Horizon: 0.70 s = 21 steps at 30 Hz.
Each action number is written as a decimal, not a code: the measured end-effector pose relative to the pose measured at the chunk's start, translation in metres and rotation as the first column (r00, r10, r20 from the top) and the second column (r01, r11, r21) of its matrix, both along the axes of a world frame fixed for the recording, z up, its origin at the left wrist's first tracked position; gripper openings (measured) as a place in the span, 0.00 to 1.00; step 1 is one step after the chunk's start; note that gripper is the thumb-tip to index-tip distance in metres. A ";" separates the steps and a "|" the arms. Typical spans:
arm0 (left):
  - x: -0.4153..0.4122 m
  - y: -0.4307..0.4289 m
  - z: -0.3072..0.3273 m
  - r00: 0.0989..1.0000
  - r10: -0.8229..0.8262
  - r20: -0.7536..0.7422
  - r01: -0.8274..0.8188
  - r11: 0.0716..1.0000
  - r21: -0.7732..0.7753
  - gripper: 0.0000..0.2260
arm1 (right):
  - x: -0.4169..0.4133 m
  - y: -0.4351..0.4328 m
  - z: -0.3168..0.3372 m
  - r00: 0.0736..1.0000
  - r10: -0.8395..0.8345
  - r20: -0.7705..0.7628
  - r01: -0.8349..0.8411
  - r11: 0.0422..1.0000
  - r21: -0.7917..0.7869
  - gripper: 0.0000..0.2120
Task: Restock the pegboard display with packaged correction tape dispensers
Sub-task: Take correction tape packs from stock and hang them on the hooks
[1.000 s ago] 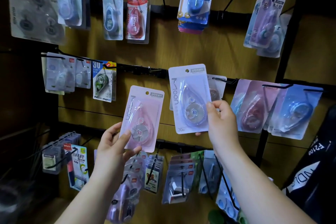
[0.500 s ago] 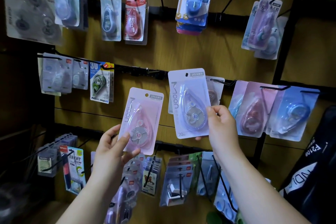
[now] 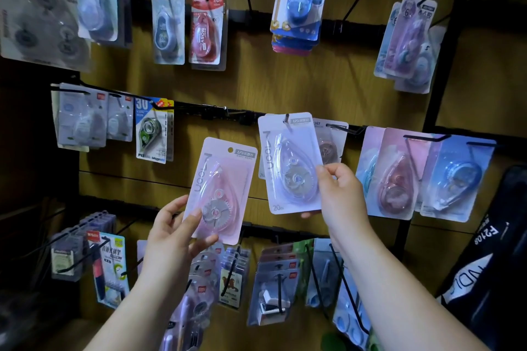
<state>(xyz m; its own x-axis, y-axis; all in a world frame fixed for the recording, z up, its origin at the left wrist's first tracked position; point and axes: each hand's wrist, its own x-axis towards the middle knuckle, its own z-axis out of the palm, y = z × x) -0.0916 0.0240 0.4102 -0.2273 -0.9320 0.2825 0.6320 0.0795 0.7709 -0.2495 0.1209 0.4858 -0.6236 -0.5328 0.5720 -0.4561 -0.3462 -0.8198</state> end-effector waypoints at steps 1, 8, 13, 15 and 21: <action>0.000 0.000 0.000 1.000 0.001 -0.003 -0.001 1.000 -0.001 0.11 | -0.002 -0.002 -0.001 1.000 -0.012 -0.002 0.012 1.000 0.010 0.12; 0.000 -0.006 -0.003 1.000 0.004 -0.009 -0.004 1.000 0.015 0.07 | -0.028 -0.033 -0.001 0.975 -0.166 -0.147 0.181 0.978 0.100 0.06; 0.000 -0.011 -0.006 1.000 -0.003 -0.005 0.003 1.000 0.015 0.07 | -0.043 -0.059 0.002 0.943 -0.256 -0.211 0.292 0.942 0.166 0.07; 0.000 -0.012 -0.008 1.000 -0.004 0.000 0.004 1.000 0.012 0.07 | -0.043 -0.065 0.003 0.950 -0.239 -0.200 0.279 0.938 0.206 0.07; -0.005 -0.003 -0.002 1.000 -0.024 -0.007 0.024 0.999 -0.023 0.07 | -0.030 -0.061 -0.026 0.990 -0.092 -0.109 0.124 0.928 0.351 0.06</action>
<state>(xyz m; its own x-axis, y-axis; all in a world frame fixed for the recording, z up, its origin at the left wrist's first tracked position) -0.0965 0.0208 0.4078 -0.2478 -0.9193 0.3057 0.6393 0.0819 0.7646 -0.2795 0.0597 0.4595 -0.6443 -0.6436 0.4131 -0.5509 0.0159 -0.8344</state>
